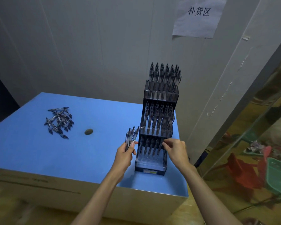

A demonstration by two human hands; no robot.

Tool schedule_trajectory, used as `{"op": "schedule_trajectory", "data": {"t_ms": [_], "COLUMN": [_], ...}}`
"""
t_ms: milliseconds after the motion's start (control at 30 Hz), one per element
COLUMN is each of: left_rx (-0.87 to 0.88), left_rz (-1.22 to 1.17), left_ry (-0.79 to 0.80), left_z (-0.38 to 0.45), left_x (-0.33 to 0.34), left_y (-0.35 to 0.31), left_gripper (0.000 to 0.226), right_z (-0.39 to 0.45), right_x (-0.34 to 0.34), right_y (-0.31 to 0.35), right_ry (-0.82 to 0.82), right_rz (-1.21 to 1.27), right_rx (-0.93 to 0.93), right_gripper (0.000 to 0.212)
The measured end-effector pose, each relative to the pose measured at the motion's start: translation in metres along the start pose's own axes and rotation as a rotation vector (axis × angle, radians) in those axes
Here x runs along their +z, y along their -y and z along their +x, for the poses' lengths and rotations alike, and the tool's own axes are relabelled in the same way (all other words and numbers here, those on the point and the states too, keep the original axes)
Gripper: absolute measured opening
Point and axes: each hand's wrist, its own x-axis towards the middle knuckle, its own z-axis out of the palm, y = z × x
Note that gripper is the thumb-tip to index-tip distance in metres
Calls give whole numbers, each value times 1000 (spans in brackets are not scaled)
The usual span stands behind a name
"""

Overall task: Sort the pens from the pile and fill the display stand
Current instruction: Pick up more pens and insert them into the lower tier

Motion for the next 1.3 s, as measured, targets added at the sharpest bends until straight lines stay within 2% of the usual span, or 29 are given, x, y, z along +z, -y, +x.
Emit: {"op": "schedule_trajectory", "data": {"t_ms": [400,667,867,1033,1067,1133,1200,1300], "left_rx": [26,92,115,135,133,123,134,170], "left_rz": [-3,42,86,111,109,102,119,185], "left_ry": [-46,5,34,36,21,-9,-51,-85], "left_z": [0,2,2,2,2,4,5,7], "left_x": [8,30,41,43,41,36,30,21], "left_y": [-5,-7,-7,-8,-7,-6,-7,-6], "left_gripper": [11,21,24,7,11,24,24,25], "right_z": [0,-6,0,5,6,9,13,17], "right_x": [0,-24,-29,-33,-36,-42,-48,-53], "right_y": [-3,38,39,38,36,32,27,19], "right_ry": [25,105,104,82,68,28,-23,-117], "right_rz": [-10,519,639,818,835,832,756,429], "right_rx": [91,100,173,329,332,311,261,95], "right_gripper": [13,21,18,13,14,14,11,9]}}
